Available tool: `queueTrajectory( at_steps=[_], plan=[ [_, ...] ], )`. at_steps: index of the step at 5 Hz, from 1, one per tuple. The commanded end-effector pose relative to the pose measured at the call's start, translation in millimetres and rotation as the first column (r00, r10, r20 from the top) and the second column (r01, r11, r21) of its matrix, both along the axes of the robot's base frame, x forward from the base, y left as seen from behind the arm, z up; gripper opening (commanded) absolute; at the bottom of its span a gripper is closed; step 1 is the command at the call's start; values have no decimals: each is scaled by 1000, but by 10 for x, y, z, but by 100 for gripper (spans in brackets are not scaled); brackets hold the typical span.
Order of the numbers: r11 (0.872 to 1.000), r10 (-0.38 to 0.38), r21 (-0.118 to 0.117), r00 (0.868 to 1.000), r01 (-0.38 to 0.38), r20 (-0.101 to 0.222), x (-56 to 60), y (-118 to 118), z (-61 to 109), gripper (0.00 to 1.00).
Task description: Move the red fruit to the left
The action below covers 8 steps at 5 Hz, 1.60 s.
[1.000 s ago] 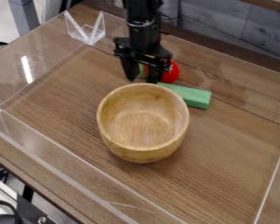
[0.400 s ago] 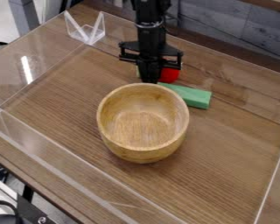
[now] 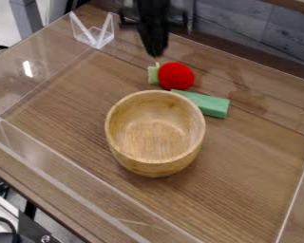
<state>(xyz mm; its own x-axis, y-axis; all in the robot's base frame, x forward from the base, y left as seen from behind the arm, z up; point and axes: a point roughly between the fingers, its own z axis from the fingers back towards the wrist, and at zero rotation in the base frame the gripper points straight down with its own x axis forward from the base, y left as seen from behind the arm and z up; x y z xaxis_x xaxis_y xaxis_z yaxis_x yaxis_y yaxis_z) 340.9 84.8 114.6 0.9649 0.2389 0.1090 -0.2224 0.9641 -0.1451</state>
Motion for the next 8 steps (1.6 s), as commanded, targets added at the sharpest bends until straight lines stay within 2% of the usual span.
queueTrajectory(
  at_steps=[1, 2, 4, 5, 6, 7, 8],
  plan=[
    [997, -74, 29, 995, 72, 71, 48, 72, 218, 0],
    [988, -155, 31, 987, 154, 51, 68, 109, 74, 100],
    [984, -177, 28, 984, 176, 11, 116, -121, -380, 100],
    [978, -207, 28, 978, 206, 3, 181, -203, -328, 100],
    [972, -232, 28, 973, 232, -1, 239, -269, -240, 0],
    [964, -266, 27, 964, 266, 0, 210, -222, -272, 0],
    [953, -301, 23, 953, 301, 12, 167, -143, -216, 0]
  ],
)
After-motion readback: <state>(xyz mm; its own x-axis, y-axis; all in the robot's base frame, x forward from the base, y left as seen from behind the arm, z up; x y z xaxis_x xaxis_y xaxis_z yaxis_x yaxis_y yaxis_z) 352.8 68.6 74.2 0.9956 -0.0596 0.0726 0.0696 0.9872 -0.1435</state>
